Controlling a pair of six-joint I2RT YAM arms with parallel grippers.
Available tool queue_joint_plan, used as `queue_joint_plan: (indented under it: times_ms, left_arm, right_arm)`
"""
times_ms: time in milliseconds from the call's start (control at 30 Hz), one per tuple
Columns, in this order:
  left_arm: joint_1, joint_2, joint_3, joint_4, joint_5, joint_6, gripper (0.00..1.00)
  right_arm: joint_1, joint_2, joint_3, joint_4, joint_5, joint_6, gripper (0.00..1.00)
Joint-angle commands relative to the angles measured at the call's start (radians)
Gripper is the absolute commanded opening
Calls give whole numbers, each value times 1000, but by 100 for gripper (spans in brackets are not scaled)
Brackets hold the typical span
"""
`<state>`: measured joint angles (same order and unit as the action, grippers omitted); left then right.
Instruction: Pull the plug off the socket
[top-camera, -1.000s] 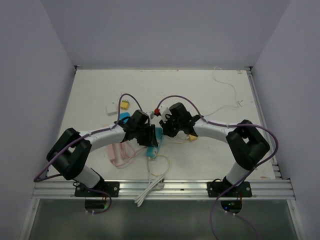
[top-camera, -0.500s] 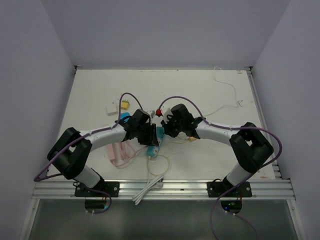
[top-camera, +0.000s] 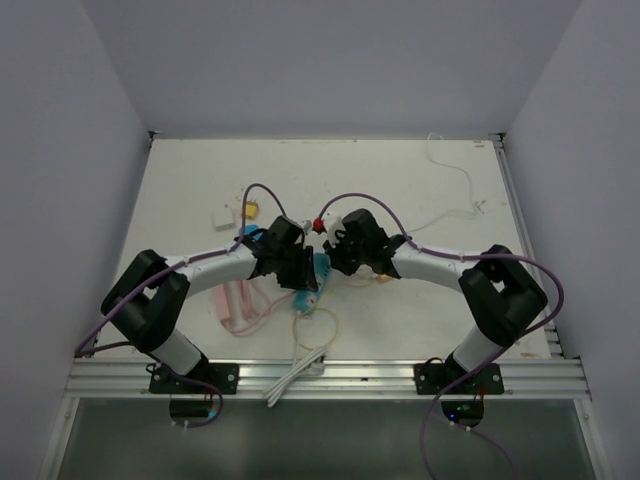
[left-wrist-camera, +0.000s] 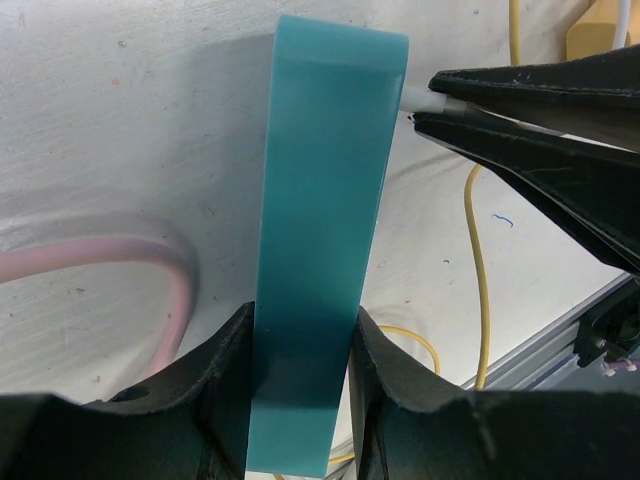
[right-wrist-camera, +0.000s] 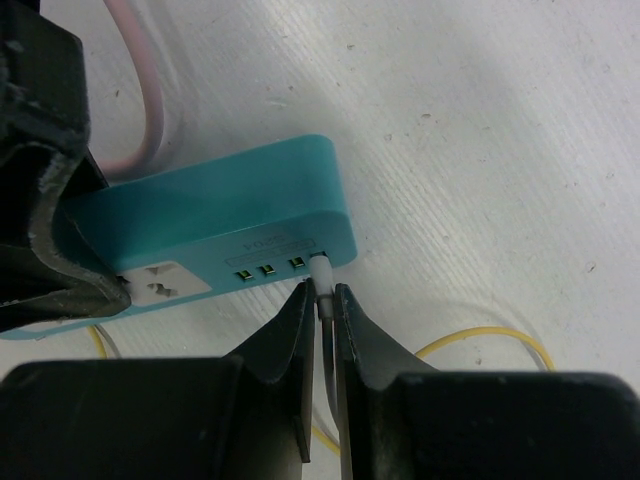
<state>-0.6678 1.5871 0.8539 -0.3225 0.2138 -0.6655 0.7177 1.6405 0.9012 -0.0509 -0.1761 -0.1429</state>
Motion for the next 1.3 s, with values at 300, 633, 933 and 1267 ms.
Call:
queue_joint_plan:
  times_ms: [300, 633, 933, 1267]
  left_arm:
    - [96, 77, -23, -228, -407, -65, 0]
    - [91, -24, -27, -156, -250, 38, 0]
    - [80, -55, -35, -132, -28, 112, 0]
    - [77, -67, -23, -127, 75, 142, 0]
  right_arm:
    - [-6, -126, -33, -104, 26, 29, 0]
    - [-6, -145, -42, -44, -28, 55, 37]
    - [-6, -139, 33, -30, -34, 16, 51]
    - [-6, 14, 139, -3, -98, -7, 52]
